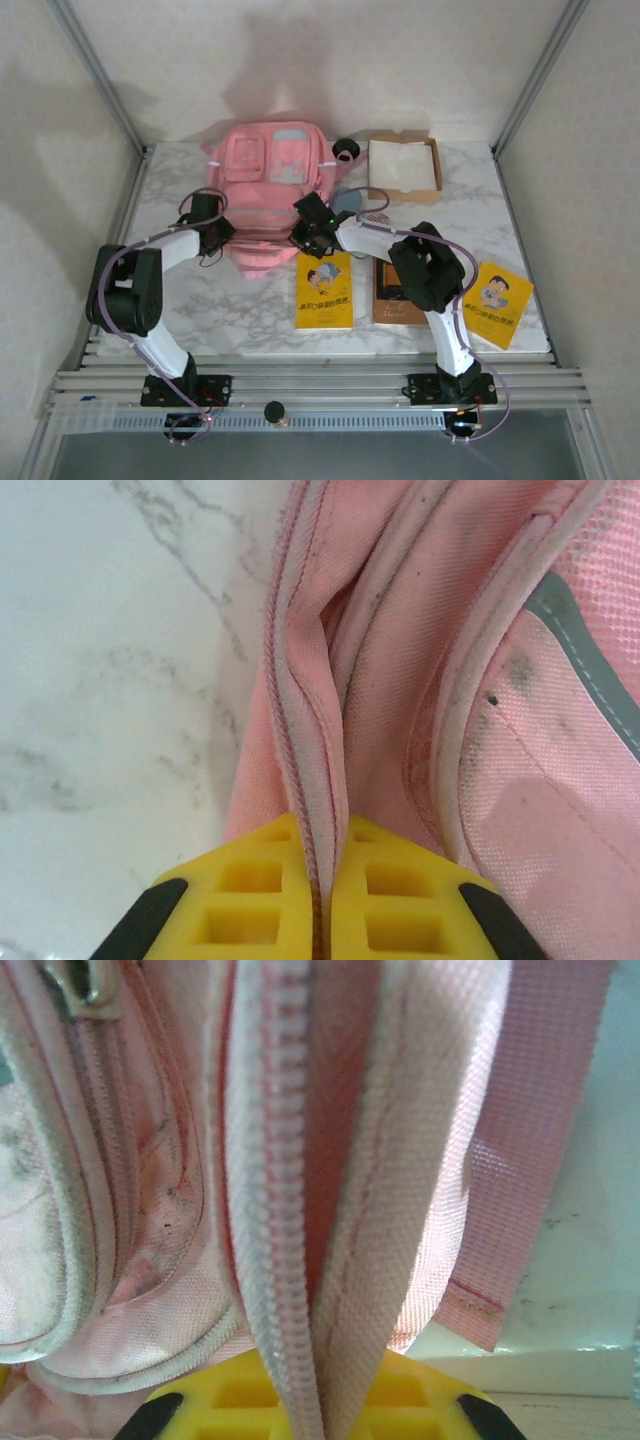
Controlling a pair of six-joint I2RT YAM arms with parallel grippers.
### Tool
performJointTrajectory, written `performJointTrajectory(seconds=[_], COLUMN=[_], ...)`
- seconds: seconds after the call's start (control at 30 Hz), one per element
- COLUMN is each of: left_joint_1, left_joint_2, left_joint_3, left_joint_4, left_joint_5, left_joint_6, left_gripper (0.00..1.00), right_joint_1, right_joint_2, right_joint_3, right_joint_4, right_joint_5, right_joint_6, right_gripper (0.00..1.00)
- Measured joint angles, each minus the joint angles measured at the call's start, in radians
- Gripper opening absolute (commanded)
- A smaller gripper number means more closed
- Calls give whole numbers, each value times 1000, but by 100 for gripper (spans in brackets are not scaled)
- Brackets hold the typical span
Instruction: Pack books, pencil case, and school supplies into a backpack
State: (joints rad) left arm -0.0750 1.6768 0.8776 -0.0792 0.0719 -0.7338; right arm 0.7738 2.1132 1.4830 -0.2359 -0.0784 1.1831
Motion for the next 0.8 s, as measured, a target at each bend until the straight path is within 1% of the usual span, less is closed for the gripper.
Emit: performJointTrajectory(seconds=[0.07,0.17,0.3,0.33,0.37,0.4,0.47,0.5,0.57,0.67,0.73,0.8], left_joint_1=[-2,-19,-97,-127,-151,-173,-194,-200,-204,-210,-243,-299], left_joint_2=[-60,-183,-359,-414,-461,-507,-570,-587,-604,-608,-604,-583], left_joint_3=[-62,-175,-299,-329,-352,-369,-378,-374,-345,-261,-185,-118], left_joint_4=[9,2,-47,-61,-70,-84,-147,-171,-234,-313,-334,-329], left_joint_5=[0,-7,-37,-45,-47,-46,-41,-42,-42,-40,-28,0], left_joint_6=[-1,-20,-93,-120,-141,-155,-168,-165,-148,-108,-72,-27], left_gripper=[0,0,0,5,18,25,33,35,42,46,49,52], right_joint_1=[-1,-3,-14,-19,-23,-27,-40,-49,-60,-69,-76,-84], right_joint_2=[0,0,-6,-10,-14,-21,-27,-29,-32,-58,-84,-108], right_joint_3=[0,8,25,26,27,27,27,27,25,-4,-26,-42], right_joint_4=[0,-2,-10,-10,-13,-19,-21,-18,-13,15,32,53], right_joint_5=[-5,-22,-50,-64,-77,-85,-83,-83,-83,-97,-111,-124], right_joint_6=[-37,-113,-244,-276,-307,-341,-400,-431,-479,-535,-571,-605], right_gripper=[1,0,0,0,0,0,0,0,0,0,0,0])
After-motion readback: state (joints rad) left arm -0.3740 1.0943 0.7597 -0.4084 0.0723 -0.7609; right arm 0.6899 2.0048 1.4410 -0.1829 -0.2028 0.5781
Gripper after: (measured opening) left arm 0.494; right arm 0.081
